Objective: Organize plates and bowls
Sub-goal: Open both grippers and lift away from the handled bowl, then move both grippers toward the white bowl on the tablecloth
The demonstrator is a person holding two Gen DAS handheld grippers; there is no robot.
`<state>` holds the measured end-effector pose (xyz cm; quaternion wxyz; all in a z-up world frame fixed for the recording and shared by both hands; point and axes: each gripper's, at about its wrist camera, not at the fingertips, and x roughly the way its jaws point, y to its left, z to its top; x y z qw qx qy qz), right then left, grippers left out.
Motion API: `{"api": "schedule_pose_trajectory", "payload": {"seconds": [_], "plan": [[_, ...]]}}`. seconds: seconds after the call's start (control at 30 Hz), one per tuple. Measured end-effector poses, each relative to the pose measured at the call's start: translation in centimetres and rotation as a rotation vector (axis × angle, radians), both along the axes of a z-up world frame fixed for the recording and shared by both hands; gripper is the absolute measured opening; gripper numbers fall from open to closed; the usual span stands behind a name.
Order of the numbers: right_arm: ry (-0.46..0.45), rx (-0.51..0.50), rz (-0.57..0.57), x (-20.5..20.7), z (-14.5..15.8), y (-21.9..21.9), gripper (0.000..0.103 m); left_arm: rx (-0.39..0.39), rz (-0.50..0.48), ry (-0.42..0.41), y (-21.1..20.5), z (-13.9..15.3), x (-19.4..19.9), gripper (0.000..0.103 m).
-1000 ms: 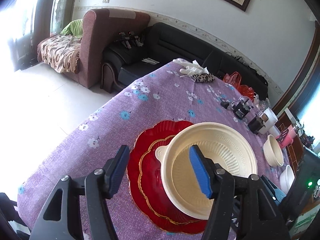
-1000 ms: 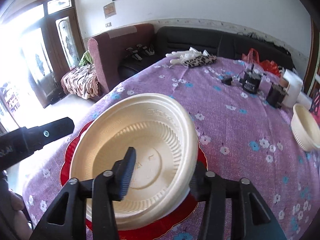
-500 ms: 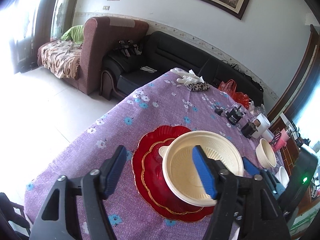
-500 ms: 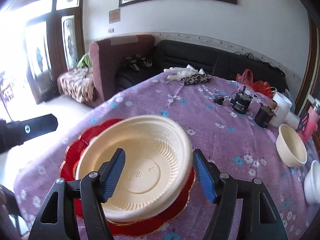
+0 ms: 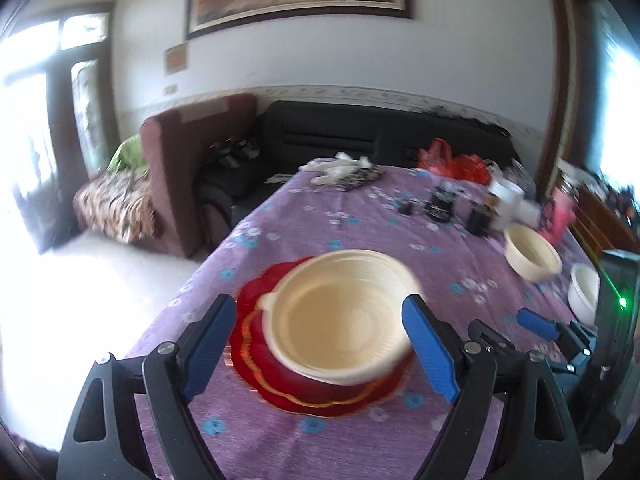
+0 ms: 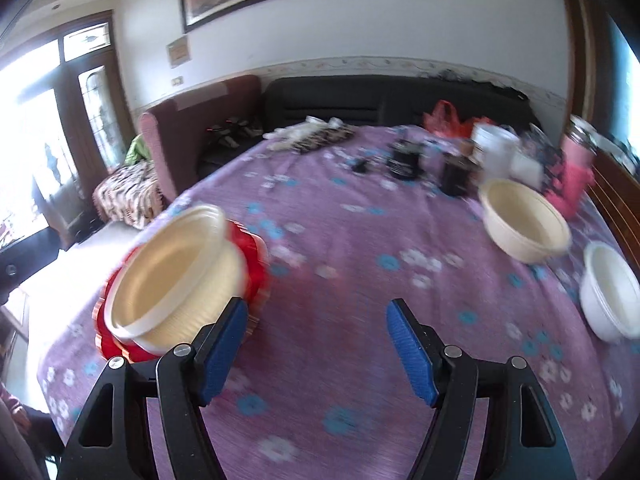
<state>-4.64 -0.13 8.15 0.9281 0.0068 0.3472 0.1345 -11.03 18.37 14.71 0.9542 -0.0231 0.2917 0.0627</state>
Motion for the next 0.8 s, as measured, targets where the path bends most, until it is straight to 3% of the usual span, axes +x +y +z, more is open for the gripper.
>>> {"api": "schedule_pose_trajectory", "payload": {"seconds": [0.27,0.5,0.7,0.8], "plan": [[0.024,0.023,-0.130,-1.0,-1.1,-8.9,0.076,0.075,-0.117,0.032,-6.8,-0.3,0.8,0.085],[0.030,0.047,-0.276,-2.6,-1.6,-17.6,0.076,0.021,-0.241,0.090,-11.5,-1.1,2.0,0.085],[0.033,0.095,-0.486,-3.4,-1.6,-27.8,0.076,0.000,-0.329,0.154,-15.4,-2.9,2.7,0.085],[0.029,0.191,-0.631,-2.7,-1.3,-33.5,0.076,-0.002,-0.342,0.183,-16.6,-3.8,3.1,0.085]]}}
